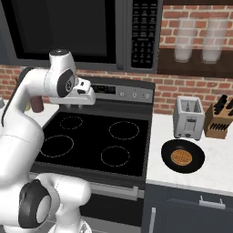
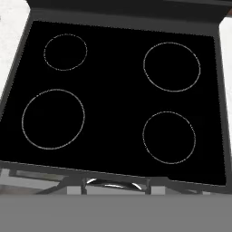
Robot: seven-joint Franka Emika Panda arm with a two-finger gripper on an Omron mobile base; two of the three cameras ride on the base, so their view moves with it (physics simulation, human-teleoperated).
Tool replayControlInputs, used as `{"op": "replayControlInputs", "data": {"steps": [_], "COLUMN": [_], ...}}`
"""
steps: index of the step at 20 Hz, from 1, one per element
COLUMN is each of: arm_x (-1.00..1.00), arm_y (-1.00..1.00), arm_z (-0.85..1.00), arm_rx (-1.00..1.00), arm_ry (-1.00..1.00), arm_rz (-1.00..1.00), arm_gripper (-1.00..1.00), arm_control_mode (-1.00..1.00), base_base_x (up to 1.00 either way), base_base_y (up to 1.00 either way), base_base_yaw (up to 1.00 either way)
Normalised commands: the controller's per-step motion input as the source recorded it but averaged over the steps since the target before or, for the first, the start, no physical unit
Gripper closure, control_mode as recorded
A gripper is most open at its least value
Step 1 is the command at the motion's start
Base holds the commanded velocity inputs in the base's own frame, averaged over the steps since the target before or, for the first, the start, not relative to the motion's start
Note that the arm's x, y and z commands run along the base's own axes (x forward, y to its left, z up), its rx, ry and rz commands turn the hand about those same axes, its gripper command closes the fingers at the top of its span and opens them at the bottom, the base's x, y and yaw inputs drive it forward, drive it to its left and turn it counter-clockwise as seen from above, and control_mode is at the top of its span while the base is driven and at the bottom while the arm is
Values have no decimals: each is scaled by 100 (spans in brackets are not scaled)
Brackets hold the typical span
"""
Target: Open the microwave, place the bowl with waffle inside the microwave, then close the microwave door and turn it on.
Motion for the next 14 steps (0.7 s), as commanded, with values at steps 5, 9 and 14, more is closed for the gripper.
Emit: {"op": "replayControlInputs", "data": {"steps": [5, 9, 14], "arm_x": [-50, -77, -53], "arm_y": [0, 0, -1], "arm_z": [0, 0, 21], "arm_rx": [0, 0, 0], "arm_ry": [-3, -9, -38], "arm_rz": [0, 0, 0], "arm_gripper": [-100, -100, -100], "arm_control_mode": [-100, -100, -100], "base_base_x": [0, 0, 0], "base_base_y": [0, 0, 0], "base_base_yaw": [0, 0, 0]}}
